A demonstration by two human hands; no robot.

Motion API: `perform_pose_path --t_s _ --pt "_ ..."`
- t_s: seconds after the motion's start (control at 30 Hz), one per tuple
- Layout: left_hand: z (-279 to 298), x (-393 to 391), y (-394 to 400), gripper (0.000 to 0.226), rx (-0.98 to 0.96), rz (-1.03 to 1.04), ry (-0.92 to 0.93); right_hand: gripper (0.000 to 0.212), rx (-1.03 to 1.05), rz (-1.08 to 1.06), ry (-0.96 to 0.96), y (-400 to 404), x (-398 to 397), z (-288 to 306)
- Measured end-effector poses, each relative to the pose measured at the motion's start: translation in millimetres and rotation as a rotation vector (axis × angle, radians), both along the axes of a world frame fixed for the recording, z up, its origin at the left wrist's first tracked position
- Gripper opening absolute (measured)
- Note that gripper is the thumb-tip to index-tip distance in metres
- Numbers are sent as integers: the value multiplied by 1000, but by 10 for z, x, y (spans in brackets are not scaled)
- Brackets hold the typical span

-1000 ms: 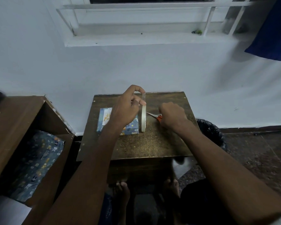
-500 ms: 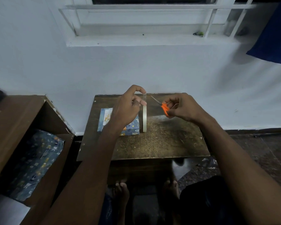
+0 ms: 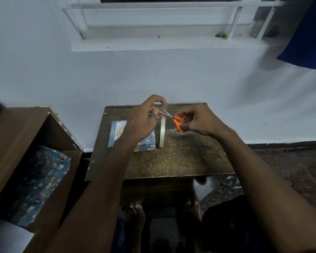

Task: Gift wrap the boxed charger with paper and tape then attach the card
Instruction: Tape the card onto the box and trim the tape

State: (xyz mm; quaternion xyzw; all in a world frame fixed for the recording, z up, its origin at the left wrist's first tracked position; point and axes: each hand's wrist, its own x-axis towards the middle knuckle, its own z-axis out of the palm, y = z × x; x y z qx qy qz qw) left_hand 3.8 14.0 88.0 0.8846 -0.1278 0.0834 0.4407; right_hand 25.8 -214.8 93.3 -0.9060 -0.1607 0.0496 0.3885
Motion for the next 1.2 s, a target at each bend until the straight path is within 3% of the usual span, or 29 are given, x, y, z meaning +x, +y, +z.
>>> perform_pose_path --t_s 0.83,1.2 --pt "-12 19 21 46 -31 -3 -4 36 -65 -74 -157 54 -4 56" --pt "-64 34 42 48 -77 21 -31 20 -218 -98 -99 -80 86 -50"
